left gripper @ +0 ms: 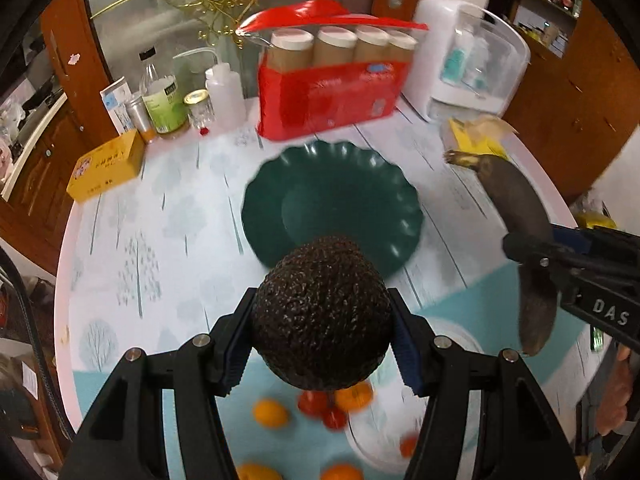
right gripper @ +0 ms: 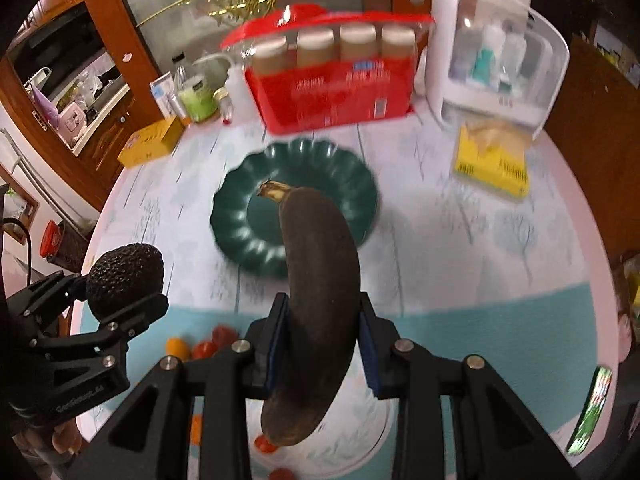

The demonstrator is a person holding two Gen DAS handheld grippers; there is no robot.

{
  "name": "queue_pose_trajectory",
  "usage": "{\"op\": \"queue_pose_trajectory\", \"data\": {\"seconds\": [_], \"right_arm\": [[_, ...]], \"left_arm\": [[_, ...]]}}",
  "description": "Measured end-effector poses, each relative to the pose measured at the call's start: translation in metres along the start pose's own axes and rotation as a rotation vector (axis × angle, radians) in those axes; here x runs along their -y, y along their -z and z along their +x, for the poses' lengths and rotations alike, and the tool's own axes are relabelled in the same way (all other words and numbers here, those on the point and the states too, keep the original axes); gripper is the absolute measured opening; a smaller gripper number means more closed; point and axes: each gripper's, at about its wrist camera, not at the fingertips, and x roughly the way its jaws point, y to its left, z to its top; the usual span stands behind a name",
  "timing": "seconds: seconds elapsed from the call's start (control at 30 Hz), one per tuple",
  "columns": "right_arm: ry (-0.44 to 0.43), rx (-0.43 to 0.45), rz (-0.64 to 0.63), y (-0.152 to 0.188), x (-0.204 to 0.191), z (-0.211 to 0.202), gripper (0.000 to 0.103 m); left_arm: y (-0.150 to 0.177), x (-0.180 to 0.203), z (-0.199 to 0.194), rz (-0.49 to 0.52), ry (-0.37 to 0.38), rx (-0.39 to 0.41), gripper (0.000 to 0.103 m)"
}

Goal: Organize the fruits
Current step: 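Carry both fruits onto the green plate and open both tools, then lift both open tools off the plate and back toward the fruits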

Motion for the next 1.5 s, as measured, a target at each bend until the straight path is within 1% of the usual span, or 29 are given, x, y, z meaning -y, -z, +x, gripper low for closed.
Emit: {"op": "queue_pose_trajectory", "data": {"seconds": [0.13,0.2,0.27,0.33,0.4,0.5,0.67,0.8,0.87,0.9,0.97,1.0,1.03,1.07,1.13,1.23,1.33,1.5], "right_arm": [[-0.001,-0.014,0.031,-0.037,0.016,0.028,0.033],[-0.006,-0.032,0.06,-0.05,0.026,0.048,0.033],[0.007,-0.06,0.093,-0.058,0.036,0.075,0.033],[0.017,-0.087,0.122,-0.06,0.041,0.097,0.033],[-0.009,-0.121,0.164,-0.059,0.046,0.121,0.033],[-0.029,-0.151,0.183,-0.06,0.046,0.148,0.033],[-0.028,-0.192,0.152,-0.066,0.032,0.184,0.033],[-0.008,-0.202,0.107,-0.069,0.023,0.205,0.034],[0.015,-0.204,0.086,-0.069,0.02,0.211,0.036],[0.016,-0.187,0.074,-0.069,0.018,0.21,0.037],[0.012,-0.155,0.044,-0.068,0.014,0.207,0.053],[0.015,-0.139,0.03,-0.067,0.012,0.206,0.056],[0.019,-0.12,0.013,-0.065,0.01,0.203,0.062],[0.017,-0.109,0.01,-0.066,0.01,0.201,0.065],[-0.012,-0.089,0.023,-0.066,0.013,0.195,0.066],[-0.062,-0.081,0.044,-0.068,0.018,0.188,0.066],[-0.084,-0.067,0.04,-0.069,0.021,0.18,0.066],[-0.121,-0.046,0.045,-0.068,0.025,0.159,0.066]], "left_arm": [[-0.027,-0.008,0.027,-0.028,-0.023,0.018,0.06],[-0.037,-0.012,0.046,-0.035,-0.035,0.023,0.06],[-0.041,-0.013,0.062,-0.042,-0.039,0.01,0.06],[-0.044,-0.014,0.08,-0.058,-0.038,-0.002,0.06],[-0.047,-0.014,0.098,-0.073,-0.036,-0.014,0.06],[-0.049,-0.011,0.125,-0.087,-0.037,-0.036,0.06],[-0.049,-0.001,0.165,-0.057,-0.09,-0.095,0.06],[-0.048,0.002,0.183,-0.039,-0.141,-0.113,0.06],[-0.047,0.001,0.189,-0.039,-0.164,-0.133,0.061],[-0.047,0.0,0.19,-0.038,-0.17,-0.133,0.063],[-0.048,0.001,0.189,-0.036,-0.165,-0.12,0.076],[-0.049,0.002,0.186,-0.039,-0.16,-0.112,0.085],[-0.05,0.003,0.183,-0.04,-0.166,-0.106,0.086],[-0.051,0.004,0.181,-0.039,-0.17,-0.101,0.086],[-0.053,0.006,0.175,-0.038,-0.173,-0.095,0.091],[-0.054,0.009,0.164,-0.035,-0.185,-0.078,0.093],[-0.052,0.009,0.155,-0.039,-0.197,-0.071,0.095],[-0.042,0.006,0.141,-0.067,-0.207,-0.071,0.095]]}}
